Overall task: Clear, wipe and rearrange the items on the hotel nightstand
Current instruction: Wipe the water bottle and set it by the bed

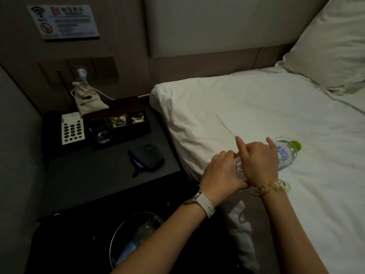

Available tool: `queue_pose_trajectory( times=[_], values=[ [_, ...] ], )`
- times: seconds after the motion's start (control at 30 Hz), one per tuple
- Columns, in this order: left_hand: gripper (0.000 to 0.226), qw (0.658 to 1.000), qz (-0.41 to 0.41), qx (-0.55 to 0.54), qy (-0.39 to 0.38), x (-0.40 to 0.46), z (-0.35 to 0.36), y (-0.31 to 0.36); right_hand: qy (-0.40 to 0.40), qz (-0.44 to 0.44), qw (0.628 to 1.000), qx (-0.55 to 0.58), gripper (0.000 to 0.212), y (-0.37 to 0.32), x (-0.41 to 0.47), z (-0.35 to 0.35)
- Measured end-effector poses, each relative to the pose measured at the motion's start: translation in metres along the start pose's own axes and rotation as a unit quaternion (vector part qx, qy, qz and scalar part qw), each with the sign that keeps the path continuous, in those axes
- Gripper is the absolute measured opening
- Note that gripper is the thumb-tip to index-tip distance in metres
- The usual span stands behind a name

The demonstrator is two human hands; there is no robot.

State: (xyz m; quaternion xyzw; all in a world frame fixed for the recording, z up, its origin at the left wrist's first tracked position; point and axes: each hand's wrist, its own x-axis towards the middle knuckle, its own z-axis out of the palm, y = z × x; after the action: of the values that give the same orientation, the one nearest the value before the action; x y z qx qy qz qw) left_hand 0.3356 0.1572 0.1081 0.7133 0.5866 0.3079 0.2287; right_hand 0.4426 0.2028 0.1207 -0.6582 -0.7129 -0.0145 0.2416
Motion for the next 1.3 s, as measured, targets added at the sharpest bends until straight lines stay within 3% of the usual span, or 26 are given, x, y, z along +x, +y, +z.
queue_pose_trajectory(
  times=[0.33,0.63,0.73,0.9,1.0,1.13,1.3],
  values=[
    [0.045,0.992,0.001,-0.071,0.108,-0.013,-0.049,-0.027,0.024,0.024,0.995,0.094,0.077,-0.061,0.011,-0.001],
    [0.050,0.967,-0.046,-0.092,0.234,-0.040,-0.138,-0.109,0.018,-0.139,0.987,0.081,0.078,-0.196,0.029,0.037],
    [0.049,0.954,-0.074,-0.105,0.271,-0.049,-0.165,-0.143,0.028,-0.193,0.977,0.089,0.067,-0.243,0.032,0.057],
    [0.043,0.934,-0.114,-0.135,0.311,-0.059,-0.190,-0.199,-0.024,-0.253,0.962,0.098,0.062,-0.301,0.033,0.099],
    [0.041,0.913,-0.149,-0.193,0.328,-0.064,-0.193,-0.231,-0.060,-0.288,0.948,0.121,0.057,-0.322,0.032,0.124],
    [0.033,0.855,-0.203,-0.330,0.346,-0.066,-0.195,-0.262,-0.062,-0.336,0.919,0.199,0.028,-0.323,0.029,0.150],
    [0.025,0.805,-0.254,-0.397,0.361,-0.069,-0.201,-0.282,0.003,-0.218,0.908,0.358,0.025,-0.296,0.047,0.165]
  ],
)
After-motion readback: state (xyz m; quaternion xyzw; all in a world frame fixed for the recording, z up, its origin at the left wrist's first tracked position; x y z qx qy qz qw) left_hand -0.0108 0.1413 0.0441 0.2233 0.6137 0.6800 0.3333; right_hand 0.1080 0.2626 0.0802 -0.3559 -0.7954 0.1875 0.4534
